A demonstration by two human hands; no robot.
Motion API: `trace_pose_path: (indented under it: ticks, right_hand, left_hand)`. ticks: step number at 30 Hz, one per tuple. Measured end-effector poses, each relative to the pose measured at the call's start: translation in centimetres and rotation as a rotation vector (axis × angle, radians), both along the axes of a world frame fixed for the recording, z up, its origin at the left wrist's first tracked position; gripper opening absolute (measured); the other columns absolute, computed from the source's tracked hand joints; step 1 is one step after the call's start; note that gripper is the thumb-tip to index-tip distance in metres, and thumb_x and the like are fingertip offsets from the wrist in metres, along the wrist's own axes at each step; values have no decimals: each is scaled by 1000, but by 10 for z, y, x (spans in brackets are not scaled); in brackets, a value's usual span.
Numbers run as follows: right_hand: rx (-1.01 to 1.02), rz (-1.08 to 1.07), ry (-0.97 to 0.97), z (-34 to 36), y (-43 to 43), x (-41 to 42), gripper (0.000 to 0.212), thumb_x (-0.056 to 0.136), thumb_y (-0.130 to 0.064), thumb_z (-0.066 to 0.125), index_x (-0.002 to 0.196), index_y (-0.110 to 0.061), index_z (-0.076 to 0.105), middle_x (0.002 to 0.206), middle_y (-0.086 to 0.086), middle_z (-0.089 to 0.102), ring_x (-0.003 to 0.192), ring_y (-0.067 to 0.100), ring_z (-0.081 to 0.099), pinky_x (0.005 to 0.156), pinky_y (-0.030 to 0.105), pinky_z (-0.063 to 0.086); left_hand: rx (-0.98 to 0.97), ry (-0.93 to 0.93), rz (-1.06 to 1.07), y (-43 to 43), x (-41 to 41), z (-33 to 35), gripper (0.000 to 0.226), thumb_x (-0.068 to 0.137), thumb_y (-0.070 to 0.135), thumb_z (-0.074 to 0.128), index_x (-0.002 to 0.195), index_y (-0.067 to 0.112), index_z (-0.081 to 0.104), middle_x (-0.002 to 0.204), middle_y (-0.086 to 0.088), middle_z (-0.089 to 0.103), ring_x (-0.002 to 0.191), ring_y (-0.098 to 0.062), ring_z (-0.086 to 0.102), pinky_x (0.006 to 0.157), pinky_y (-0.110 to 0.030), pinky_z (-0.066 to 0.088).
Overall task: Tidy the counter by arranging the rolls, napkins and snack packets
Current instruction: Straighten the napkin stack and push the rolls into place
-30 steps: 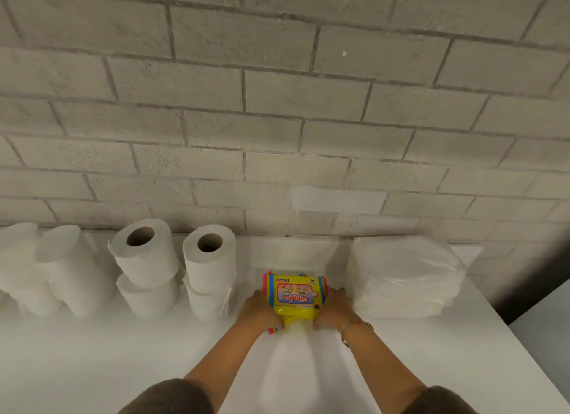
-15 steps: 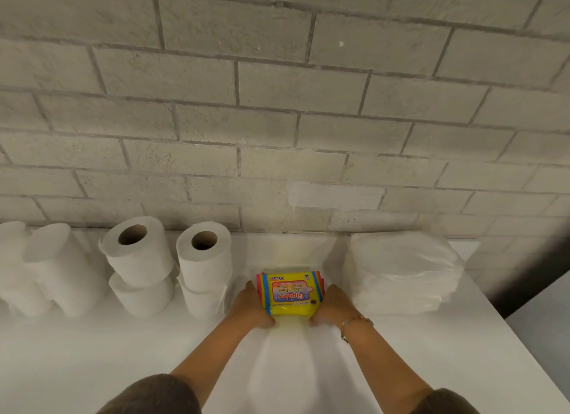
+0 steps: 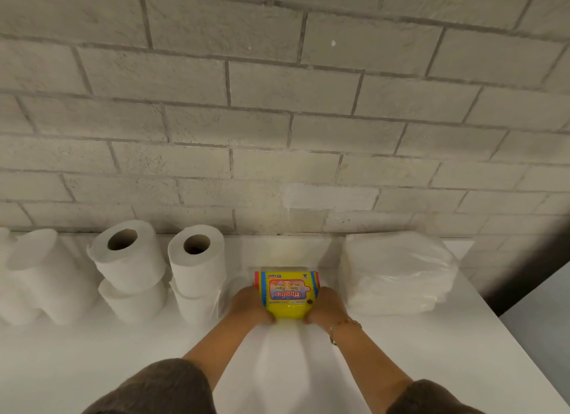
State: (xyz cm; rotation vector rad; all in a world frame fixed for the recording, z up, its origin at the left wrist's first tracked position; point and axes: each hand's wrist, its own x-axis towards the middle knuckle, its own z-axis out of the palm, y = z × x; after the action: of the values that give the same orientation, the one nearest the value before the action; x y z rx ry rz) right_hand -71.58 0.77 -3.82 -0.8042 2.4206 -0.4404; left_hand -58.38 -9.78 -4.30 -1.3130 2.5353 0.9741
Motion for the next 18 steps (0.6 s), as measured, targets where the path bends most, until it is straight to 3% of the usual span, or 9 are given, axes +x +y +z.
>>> trace_pose_path:
  ticks: [4, 12, 15, 18]
  right_hand:
    - [84, 44, 65, -2, 1, -7, 54, 69, -10, 78, 117, -6, 53, 118, 9, 61, 109, 25, 60, 86, 28, 51]
    - [73, 83, 166, -3, -5, -9, 33, 83, -14, 64, 114, -7, 56, 118, 11, 62, 110, 24, 60, 85, 27, 47]
    - [52, 62, 170, -3, -6, -10, 28, 84, -14, 63, 110, -7, 58, 116, 10, 64, 107, 24, 61, 83, 27, 48]
    - [41, 37, 164, -3, -7, -12, 28, 84, -15, 63, 111, -8, 58, 116, 10, 64, 107, 24, 61, 82, 27, 48]
  left_hand:
    - [-46, -90, 15, 0, -2, -6, 58, 66, 23, 81, 118, 15, 55, 117, -5, 62, 109, -21, 60, 88, -25, 49]
    - [-146, -53, 55, -1, -7, -9, 26, 82, 19, 63, 108, 13, 62, 110, -6, 66, 103, -20, 62, 81, -24, 49]
    - [-155, -24, 66, -2, -8, -8, 25, 82, 22, 63, 106, 14, 63, 102, -3, 65, 103, -20, 62, 80, -23, 48]
    - [-159, 11, 64, -2, -9, -8, 26, 87, 27, 58, 109, 15, 62, 110, -6, 66, 104, -19, 61, 84, -24, 48]
